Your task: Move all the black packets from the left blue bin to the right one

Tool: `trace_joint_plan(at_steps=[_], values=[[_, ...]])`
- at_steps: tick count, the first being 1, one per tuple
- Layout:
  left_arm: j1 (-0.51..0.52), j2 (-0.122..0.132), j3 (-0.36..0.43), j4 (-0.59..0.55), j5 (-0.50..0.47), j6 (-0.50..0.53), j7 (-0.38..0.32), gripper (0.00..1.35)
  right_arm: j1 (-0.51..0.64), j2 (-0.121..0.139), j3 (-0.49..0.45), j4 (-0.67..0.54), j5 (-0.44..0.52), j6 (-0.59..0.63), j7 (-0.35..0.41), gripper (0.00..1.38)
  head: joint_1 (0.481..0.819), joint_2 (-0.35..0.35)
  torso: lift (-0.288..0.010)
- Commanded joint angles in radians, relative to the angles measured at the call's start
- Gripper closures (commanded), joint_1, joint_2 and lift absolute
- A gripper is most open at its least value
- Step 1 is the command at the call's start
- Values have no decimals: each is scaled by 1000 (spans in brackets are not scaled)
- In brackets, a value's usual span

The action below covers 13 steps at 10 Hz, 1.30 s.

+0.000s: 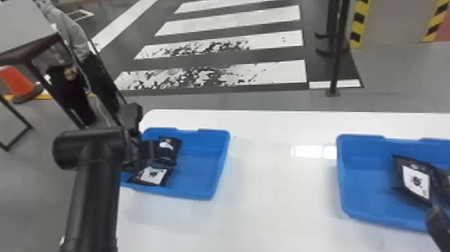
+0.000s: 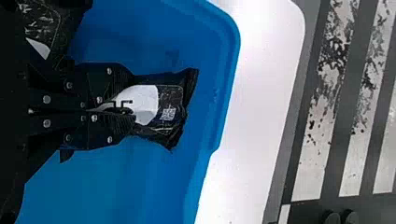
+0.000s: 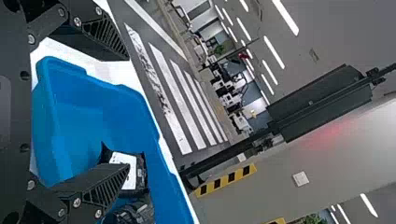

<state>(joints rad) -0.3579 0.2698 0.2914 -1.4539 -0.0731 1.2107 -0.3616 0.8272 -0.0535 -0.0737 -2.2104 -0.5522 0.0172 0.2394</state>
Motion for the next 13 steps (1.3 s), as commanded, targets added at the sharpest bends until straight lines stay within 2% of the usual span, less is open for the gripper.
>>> trace_joint_plan(at_steps=[1, 3, 4, 6, 7, 9, 11, 13], values=[[90, -1, 20, -184, 49, 12, -16, 1211, 0, -2, 0, -10, -2, 0, 0, 233, 695, 284, -144], [218, -14, 34, -410, 145, 19, -43, 1211, 0, -5, 0, -24, -6, 0, 5, 234, 695, 264, -144], [262, -26, 30, -489, 175, 9, -73, 1211, -5, -6, 2, -32, -6, 0, 23, 234, 695, 245, -144], [348, -53, -26, -604, 245, -38, -109, 1211, -47, -19, 20, -44, -32, 24, 94, 234, 695, 206, -144], [373, -66, -62, -626, 273, -47, -125, 1211, -71, -22, 32, -51, -32, 37, 118, 234, 695, 179, -144], [412, -93, -134, -673, 348, -74, -149, 1211, -133, -26, 44, -51, -34, 140, 182, 234, 695, 120, -144], [427, -100, -238, -705, 414, -79, -165, 1211, -216, -49, 80, 0, -34, 169, 213, 234, 695, 55, -144], [424, -100, -329, -707, 474, -82, -171, 1211, -265, -55, 92, 30, -34, 186, 229, 234, 695, 7, -144]])
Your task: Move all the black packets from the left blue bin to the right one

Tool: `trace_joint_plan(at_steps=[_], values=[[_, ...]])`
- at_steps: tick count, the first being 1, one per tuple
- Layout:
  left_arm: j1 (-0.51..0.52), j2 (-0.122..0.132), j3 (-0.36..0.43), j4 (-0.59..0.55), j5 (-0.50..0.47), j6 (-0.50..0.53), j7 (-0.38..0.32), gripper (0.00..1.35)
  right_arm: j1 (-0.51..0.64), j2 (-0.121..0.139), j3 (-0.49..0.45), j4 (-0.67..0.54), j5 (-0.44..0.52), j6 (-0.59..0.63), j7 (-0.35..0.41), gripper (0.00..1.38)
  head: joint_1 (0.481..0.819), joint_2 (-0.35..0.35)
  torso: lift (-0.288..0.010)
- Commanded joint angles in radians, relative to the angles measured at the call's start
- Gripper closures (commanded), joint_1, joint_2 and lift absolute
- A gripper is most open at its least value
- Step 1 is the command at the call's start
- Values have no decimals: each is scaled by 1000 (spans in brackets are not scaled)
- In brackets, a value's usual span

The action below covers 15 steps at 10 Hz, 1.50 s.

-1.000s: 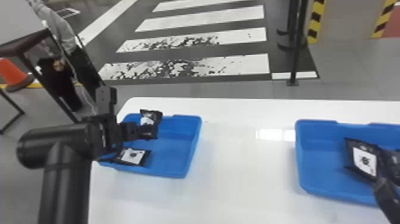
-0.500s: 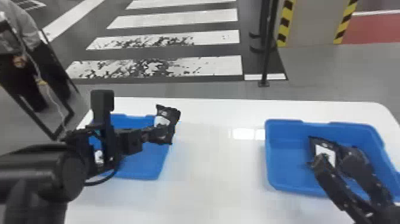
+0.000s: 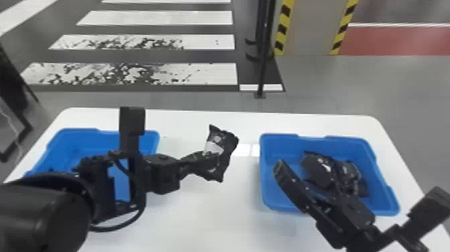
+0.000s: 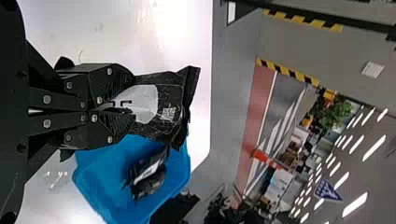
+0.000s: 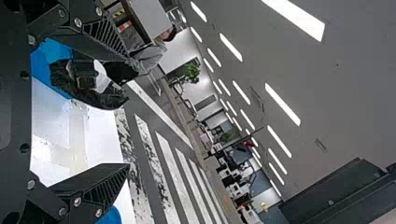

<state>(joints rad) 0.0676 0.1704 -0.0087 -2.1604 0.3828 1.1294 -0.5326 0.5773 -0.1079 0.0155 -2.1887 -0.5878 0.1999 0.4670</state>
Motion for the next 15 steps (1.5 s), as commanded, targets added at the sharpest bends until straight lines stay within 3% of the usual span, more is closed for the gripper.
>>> trace_joint_plan(at_steps=[1, 3, 6, 7, 8, 9, 13, 14, 15], values=[[-6, 0, -75, -1, 40, 0, -1, 1211, -35, -4, 6, 20, 2, 9, 4, 231, 695, -30, -144], [-14, 0, -135, -1, 72, 0, -1, 1211, -67, -12, 22, 30, 0, 31, 10, 233, 695, -97, -144], [-28, 1, -197, -1, 128, -8, -3, 1211, -101, -15, 42, 67, -14, 43, 10, 236, 695, -143, -144], [-28, 1, -201, -1, 138, -10, -3, 1211, -106, -15, 44, 77, -20, 53, 10, 391, 695, -155, -144], [-28, 1, -205, -1, 150, -10, -4, 1211, -109, -15, 44, 79, -18, 50, 9, 1010, 695, -162, -144], [-26, 1, -205, -1, 154, -10, -4, 1211, -109, -13, 44, 79, -16, 28, 1, 1288, 695, -165, -144], [-19, -2, -199, -1, 178, -23, -4, 1194, -106, -13, 44, 82, -18, 23, 2, 1282, 695, -182, -144], [-4, -8, -181, -1, 197, -25, 2, 990, -111, -13, 42, 82, -16, 21, 1, 1282, 695, -182, -144], [23, -14, -147, -1, 201, -20, 3, 469, -123, -13, 28, 92, -14, 16, 1, 1282, 695, -180, -144]])
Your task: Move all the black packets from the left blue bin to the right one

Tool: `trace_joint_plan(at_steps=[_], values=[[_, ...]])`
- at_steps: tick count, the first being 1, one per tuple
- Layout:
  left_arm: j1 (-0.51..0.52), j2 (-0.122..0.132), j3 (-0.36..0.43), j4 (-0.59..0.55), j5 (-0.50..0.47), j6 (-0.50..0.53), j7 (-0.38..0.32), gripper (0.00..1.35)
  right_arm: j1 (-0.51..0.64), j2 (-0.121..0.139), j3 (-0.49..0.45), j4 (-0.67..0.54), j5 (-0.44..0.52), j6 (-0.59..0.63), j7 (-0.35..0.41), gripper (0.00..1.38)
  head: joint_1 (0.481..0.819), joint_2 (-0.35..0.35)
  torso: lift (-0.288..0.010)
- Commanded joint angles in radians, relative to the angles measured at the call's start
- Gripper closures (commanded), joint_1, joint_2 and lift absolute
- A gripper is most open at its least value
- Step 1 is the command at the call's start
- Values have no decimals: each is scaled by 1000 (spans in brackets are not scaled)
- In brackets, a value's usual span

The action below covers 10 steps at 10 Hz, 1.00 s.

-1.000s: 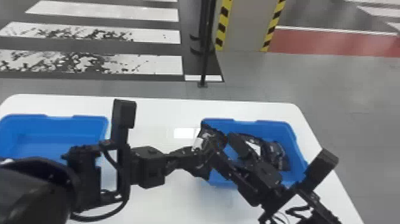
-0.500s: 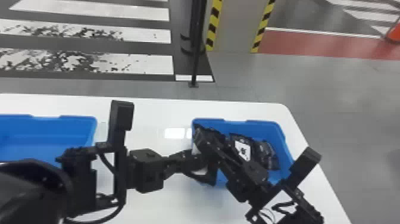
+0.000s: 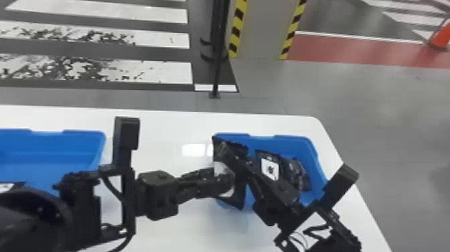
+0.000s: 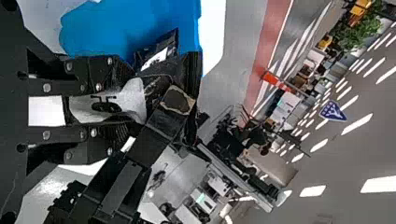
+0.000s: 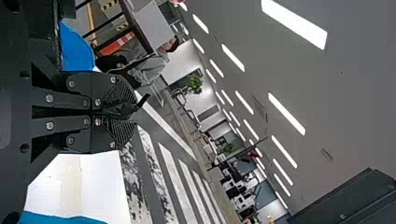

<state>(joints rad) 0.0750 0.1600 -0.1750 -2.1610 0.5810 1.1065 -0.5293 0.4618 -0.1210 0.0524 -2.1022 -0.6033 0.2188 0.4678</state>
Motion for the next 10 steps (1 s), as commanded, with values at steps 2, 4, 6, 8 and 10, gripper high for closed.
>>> trace_joint_plan(at_steps=[2, 4, 6, 8, 10], values=[[92, -11, 85, -15, 11, -12, -8, 91, -62, -9, -60, 47, 1, -3, -2, 1282, 695, -176, -144], [210, -17, 171, -93, 15, -14, -21, 183, -153, -38, -80, 150, 15, -3, -8, 1282, 695, -179, -144], [298, -42, 271, -152, 31, -32, -26, 183, -219, -48, -118, 273, 55, 0, -8, 1279, 695, -170, -144], [342, -45, 346, -196, 27, -56, -32, 185, -278, -48, -162, 378, 87, 7, -17, 1133, 695, -166, -144], [352, -45, 414, -221, 21, -68, -32, 185, -300, -48, -210, 437, 107, 7, -32, 753, 695, -166, -144]])
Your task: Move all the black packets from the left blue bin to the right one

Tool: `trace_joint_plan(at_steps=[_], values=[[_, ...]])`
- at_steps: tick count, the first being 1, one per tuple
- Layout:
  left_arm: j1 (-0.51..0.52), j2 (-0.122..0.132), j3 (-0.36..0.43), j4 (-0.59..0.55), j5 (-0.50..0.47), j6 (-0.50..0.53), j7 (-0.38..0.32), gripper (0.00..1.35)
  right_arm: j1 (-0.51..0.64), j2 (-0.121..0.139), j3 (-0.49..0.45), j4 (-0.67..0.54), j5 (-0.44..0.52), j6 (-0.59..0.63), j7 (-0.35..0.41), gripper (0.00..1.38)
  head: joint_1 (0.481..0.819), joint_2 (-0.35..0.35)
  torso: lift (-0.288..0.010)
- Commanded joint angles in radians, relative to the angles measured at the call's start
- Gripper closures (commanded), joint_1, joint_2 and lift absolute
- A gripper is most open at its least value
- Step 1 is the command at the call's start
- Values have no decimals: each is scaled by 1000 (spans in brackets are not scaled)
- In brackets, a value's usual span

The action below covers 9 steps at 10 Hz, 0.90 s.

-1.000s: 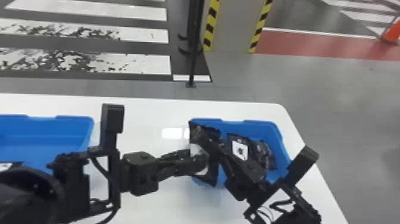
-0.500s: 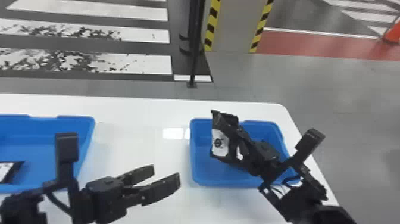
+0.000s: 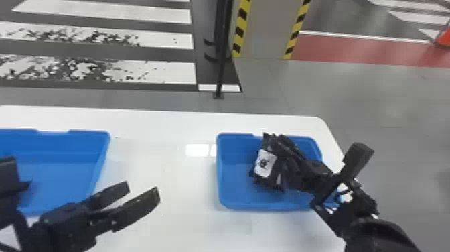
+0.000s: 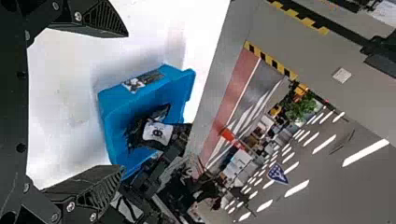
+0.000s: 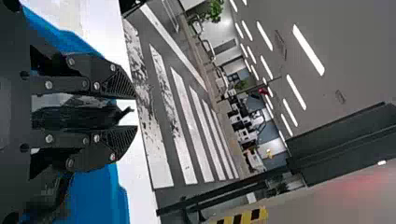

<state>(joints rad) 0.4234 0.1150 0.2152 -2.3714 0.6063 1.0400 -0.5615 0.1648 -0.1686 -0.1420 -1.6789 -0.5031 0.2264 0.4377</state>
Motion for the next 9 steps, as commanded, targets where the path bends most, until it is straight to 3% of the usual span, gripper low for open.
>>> trace_joint_plan(at_steps=[1, 2, 3, 6, 7, 9], values=[[8, 0, 54, -23, -16, -4, 0, 185, 12, 1, -29, -1, 22, -1, -14, 430, 695, -167, -144], [8, 0, 88, -33, -32, -4, 0, 185, 51, 5, -47, -38, 50, -28, -28, 160, 695, -165, -144], [6, 2, 122, -38, -50, -4, 0, 185, 117, 14, -51, -107, 66, -62, -47, 87, 695, -157, -144], [-31, 15, 253, -38, -148, 50, 2, 185, 407, 77, -49, -386, 130, -163, -105, 121, 695, -92, -144], [-55, 35, 275, -28, -158, 79, 3, 185, 498, 104, -49, -472, 156, -195, -129, 122, 695, -39, -144], [-139, 58, 319, 14, -237, 148, 9, 183, 616, 132, -43, -573, 154, -217, -154, 122, 695, 18, -144]])
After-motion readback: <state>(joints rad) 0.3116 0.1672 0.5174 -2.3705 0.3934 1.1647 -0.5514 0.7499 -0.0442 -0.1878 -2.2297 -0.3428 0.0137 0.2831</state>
